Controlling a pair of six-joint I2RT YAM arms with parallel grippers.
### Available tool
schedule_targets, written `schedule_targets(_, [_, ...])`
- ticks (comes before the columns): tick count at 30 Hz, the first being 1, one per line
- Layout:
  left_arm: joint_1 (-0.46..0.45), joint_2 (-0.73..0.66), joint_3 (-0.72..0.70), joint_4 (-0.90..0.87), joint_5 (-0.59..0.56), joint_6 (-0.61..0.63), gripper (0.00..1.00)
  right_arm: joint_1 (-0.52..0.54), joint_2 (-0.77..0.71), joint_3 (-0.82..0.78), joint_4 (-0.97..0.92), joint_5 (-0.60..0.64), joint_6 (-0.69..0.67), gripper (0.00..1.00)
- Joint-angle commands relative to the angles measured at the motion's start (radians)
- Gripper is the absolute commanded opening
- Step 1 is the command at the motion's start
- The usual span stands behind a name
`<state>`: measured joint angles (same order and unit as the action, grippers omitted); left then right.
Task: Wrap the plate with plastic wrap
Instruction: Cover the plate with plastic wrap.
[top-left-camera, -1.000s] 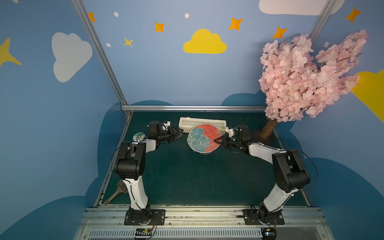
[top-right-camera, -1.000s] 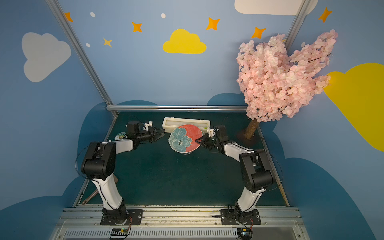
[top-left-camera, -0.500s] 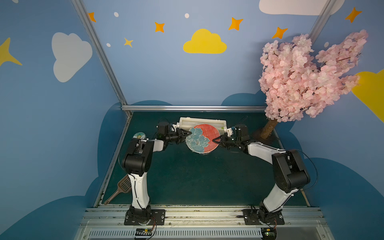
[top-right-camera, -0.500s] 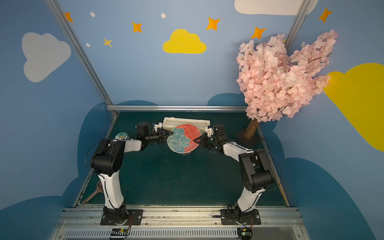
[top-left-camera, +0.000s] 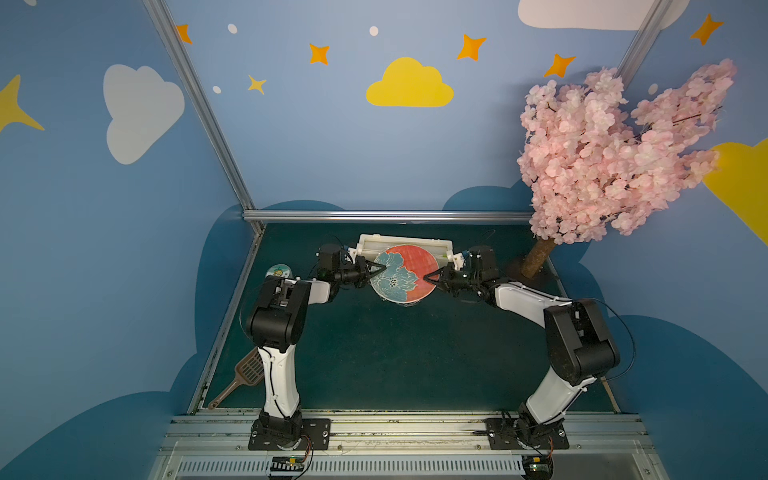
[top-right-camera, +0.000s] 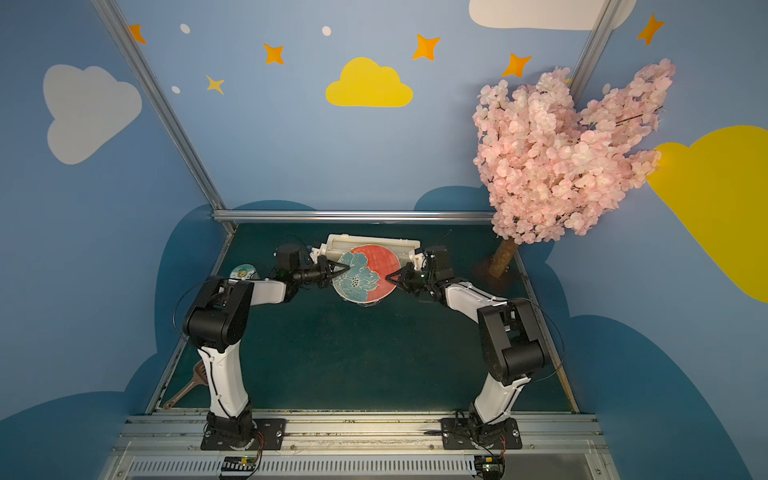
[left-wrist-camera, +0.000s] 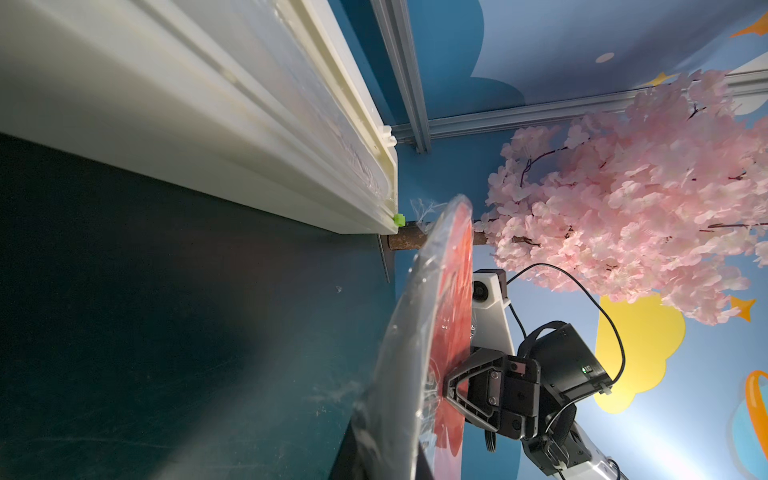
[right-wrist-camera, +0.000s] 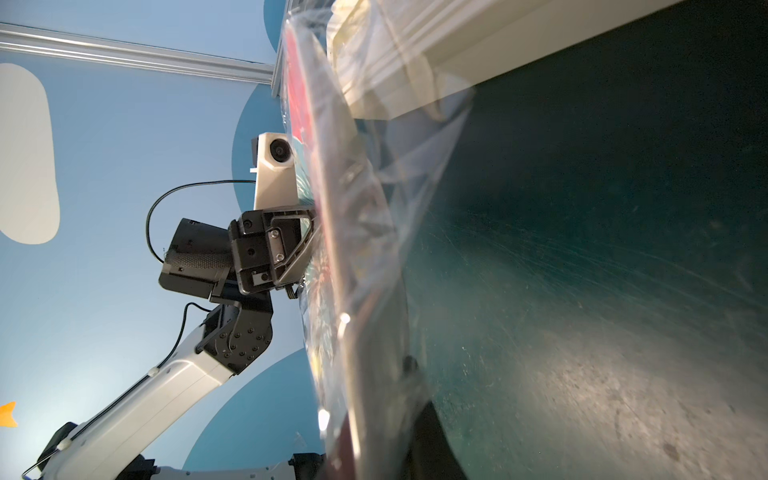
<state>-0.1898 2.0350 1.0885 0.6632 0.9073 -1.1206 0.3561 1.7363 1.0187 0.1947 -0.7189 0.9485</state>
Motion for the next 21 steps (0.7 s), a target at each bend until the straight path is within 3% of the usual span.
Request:
schedule_targets(1, [0.004, -0.016, 0.001, 0.031, 0.054, -0.055, 0.03, 0.012, -0.021, 0.026, 0.082, -0.042, -0.053, 0.17])
schedule_targets(3, [0.013, -0.025, 0.005, 0.034, 0.078, -0.042, 0.03, 0.005, -0.023, 0.014, 0.068, -0.037, -0.066, 0.29])
schedule_targets(6, [0.027, -0.043, 0.015, 0.032, 0.122, 0.007, 0.03, -0.018, -0.032, -0.004, 0.022, -0.029, -0.113, 0.38])
schedule_targets(16, [0.046, -0.078, 0.097, -0.141, 0.227, 0.312, 0.03, -0.111, -0.068, 0.027, -0.217, 0.054, -0.282, 0.55])
schedule_targets(21, [0.033, -0.119, 0.124, -0.343, 0.224, 0.568, 0.03, -0.128, -0.089, 0.112, -0.261, 0.038, -0.340, 0.57])
